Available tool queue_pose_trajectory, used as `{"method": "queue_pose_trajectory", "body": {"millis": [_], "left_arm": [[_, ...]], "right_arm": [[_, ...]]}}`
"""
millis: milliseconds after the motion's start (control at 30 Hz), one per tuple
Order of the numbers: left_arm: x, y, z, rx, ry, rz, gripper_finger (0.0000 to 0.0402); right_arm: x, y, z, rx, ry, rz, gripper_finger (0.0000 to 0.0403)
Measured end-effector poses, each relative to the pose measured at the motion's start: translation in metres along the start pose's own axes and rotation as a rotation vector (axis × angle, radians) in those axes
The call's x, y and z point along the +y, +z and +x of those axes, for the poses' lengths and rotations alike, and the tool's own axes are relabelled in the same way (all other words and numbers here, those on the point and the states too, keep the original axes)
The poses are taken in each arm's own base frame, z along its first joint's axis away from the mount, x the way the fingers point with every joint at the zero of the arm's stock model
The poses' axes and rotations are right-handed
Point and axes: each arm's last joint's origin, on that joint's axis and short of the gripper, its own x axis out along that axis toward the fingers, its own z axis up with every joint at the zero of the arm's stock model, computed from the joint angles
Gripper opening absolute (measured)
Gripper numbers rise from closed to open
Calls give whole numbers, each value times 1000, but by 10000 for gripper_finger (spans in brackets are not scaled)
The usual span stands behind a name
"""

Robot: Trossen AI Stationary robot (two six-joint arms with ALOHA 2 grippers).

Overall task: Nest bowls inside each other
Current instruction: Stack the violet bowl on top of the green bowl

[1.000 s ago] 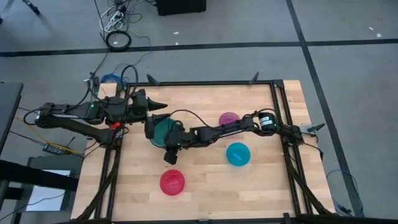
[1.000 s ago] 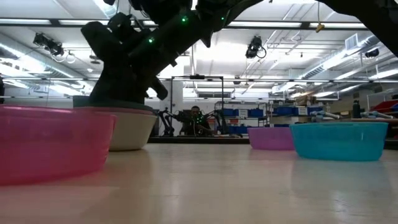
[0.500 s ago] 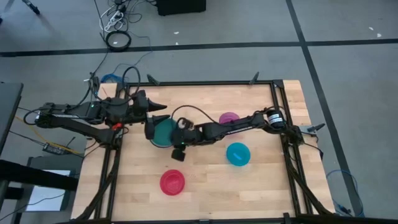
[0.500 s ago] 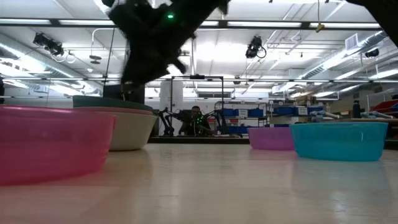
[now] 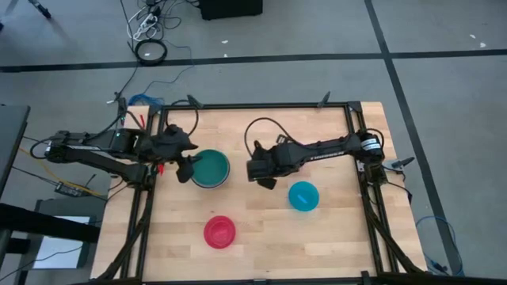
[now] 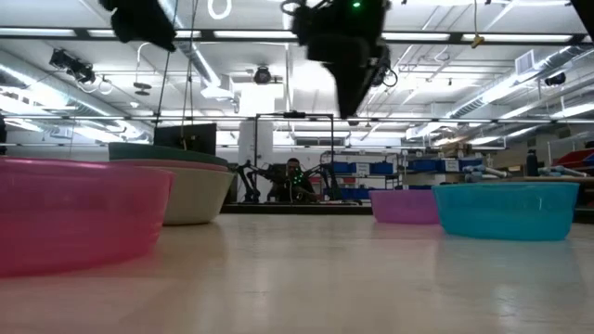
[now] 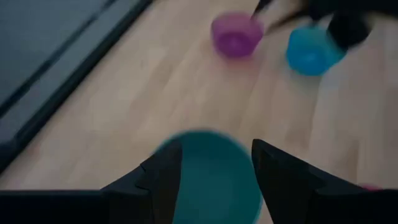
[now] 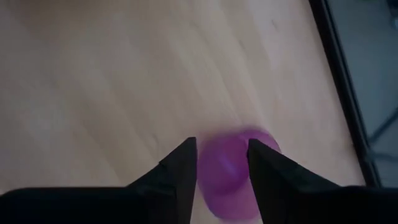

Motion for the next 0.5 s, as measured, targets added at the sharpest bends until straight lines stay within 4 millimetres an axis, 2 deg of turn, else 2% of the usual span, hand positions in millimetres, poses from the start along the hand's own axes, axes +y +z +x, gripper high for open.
{"method": "queue_pose_trajectory", "body": {"millis": [233, 333, 500], "left_arm": [[0, -6, -1, 62, -12, -14, 204], [-2, -6, -1, 56, -28, -6, 204], [-7, -6, -3, 46, -52, 11, 204]], "right_arm": [[-7, -8, -4, 69, -17, 44, 149], [-6, -12, 6, 110, -22, 75, 153], [-1, -27, 35, 189, -56, 103, 154]]}}
